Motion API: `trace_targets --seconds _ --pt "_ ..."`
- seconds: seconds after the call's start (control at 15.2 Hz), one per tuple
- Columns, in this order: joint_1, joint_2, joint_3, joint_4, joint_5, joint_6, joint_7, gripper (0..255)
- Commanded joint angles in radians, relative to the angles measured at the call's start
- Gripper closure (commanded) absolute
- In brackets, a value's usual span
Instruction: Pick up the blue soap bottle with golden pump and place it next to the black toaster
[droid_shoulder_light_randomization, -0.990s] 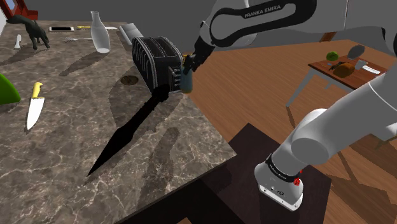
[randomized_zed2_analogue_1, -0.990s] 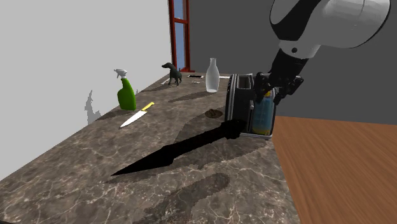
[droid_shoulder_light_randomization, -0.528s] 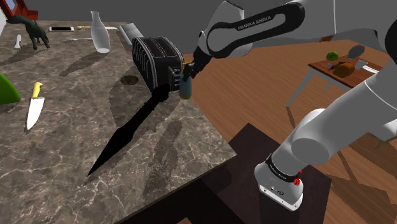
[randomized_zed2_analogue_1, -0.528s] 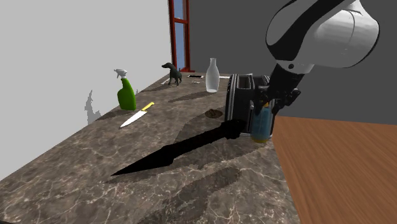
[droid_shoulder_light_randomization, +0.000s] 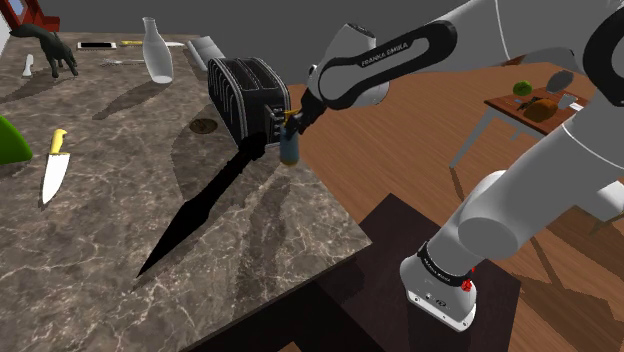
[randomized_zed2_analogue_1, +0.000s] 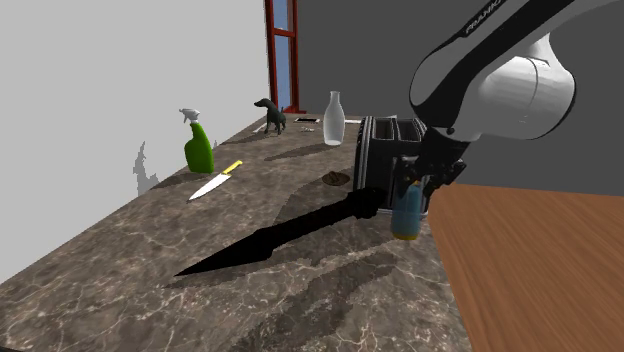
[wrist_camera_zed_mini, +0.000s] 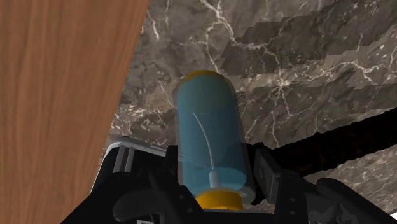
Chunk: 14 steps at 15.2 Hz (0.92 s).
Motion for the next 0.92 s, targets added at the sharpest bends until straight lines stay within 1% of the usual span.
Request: trace_targets --seconds 0.0,0.2,0.73,0.79,0.86 --pt "0.002 0.016 -0.001 -0.014 0.010 0.030 -0.012 255" --pt "0.006 0.047 -0.001 -0.027 0.026 0.075 -0.028 255" --pt "0.006 0.047 -0.001 -0.027 0.026 0.075 -0.028 255" --pt "0.006 0.047 -0.001 -0.027 0.026 0.075 -0.028 0" --pt "0.006 0.047 -0.001 -0.027 0.026 0.075 -0.028 0"
